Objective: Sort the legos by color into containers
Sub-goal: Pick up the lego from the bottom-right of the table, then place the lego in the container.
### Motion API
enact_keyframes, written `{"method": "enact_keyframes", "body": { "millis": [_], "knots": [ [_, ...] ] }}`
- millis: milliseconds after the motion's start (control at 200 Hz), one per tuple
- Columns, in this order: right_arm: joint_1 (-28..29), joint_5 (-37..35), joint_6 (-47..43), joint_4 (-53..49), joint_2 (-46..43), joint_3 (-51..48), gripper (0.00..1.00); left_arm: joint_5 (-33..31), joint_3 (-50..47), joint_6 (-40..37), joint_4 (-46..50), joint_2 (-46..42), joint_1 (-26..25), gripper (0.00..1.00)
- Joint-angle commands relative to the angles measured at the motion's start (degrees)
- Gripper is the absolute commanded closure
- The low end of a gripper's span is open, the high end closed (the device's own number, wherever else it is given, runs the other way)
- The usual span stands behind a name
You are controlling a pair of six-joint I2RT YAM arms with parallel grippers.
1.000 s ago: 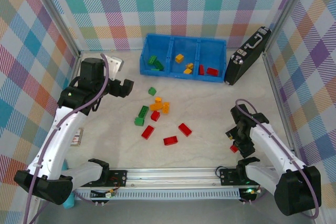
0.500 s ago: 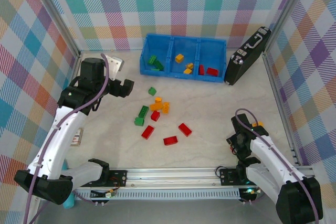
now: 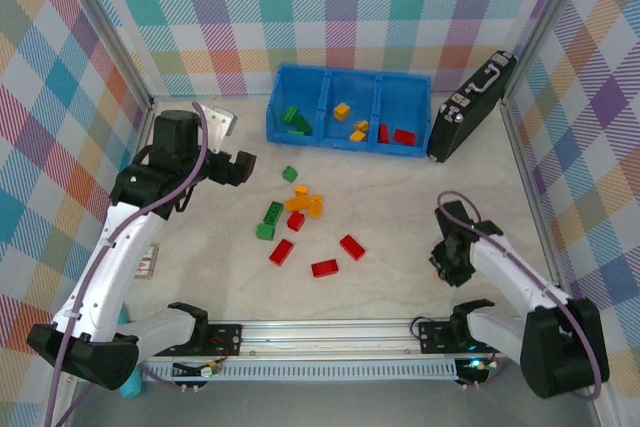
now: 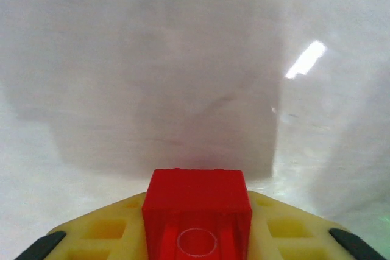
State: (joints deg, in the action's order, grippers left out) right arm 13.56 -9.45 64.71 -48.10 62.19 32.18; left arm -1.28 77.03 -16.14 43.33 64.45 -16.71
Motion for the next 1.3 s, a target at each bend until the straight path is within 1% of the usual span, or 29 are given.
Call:
{"method": "enact_keyframes", "body": {
  "millis": [0,120,265,370,450,545,645,770,925,1075,1175,1225,1295],
  "knots": [
    [0.07,-2.19,-11.36,3.28,5.42,11.88,0.68,0.61,0.57,-0.38,-0.44,-0.21,0.63,0.00],
    [0.05,-3.89,-21.76,4.62,13.72,24.93,0.68,2.06,0.57,-0.46,-0.40,-0.07,0.63,0.00],
    [0.08,-3.00,-33.17,7.94,25.14,39.86,0.69,2.85,0.05,-0.50,-0.62,-0.92,0.63,0.00],
    [0.14,-1.84,-41.94,12.50,33.68,49.35,0.70,2.99,-0.21,-0.22,-1.13,-1.34,0.63,0.00],
    [0.15,1.27,-50.18,18.96,38.71,53.18,0.71,3.71,-0.06,0.01,-1.14,-1.60,0.62,0.00],
    [0.09,1.00,-55.77,22.03,45.92,59.34,0.71,4.67,0.05,0.48,-1.06,-1.87,0.63,0.00],
    [0.15,1.15,-58.19,22.04,52.74,66.45,0.71,4.60,-0.29,1.02,-1.06,-1.84,0.63,0.00],
    [0.15,0.98,-60.02,21.92,58.78,72.93,0.70,3.58,-0.31,1.62,-0.44,-1.08,0.63,0.00],
    [0.15,1.19,-61.28,20.16,64.17,78.68,0.63,3.92,-0.14,1.85,-0.19,-0.38,0.63,0.00],
    [0.08,1.10,-61.27,20.01,64.85,79.09,0.56,3.54,0.48,2.01,0.42,0.20,0.63,0.00],
    [0.13,0.93,-61.28,19.34,64.43,78.99,0.53,3.90,0.66,2.13,0.33,0.26,0.63,0.00],
    [0.15,1.23,-61.87,18.62,63.67,79.02,0.51,4.28,0.66,2.19,0.26,0.35,0.63,0.00],
    [0.54,-0.07,-62.61,18.31,62.09,78.03,0.49,5.26,0.43,2.00,0.03,0.18,0.63,0.00]
  ]
}}
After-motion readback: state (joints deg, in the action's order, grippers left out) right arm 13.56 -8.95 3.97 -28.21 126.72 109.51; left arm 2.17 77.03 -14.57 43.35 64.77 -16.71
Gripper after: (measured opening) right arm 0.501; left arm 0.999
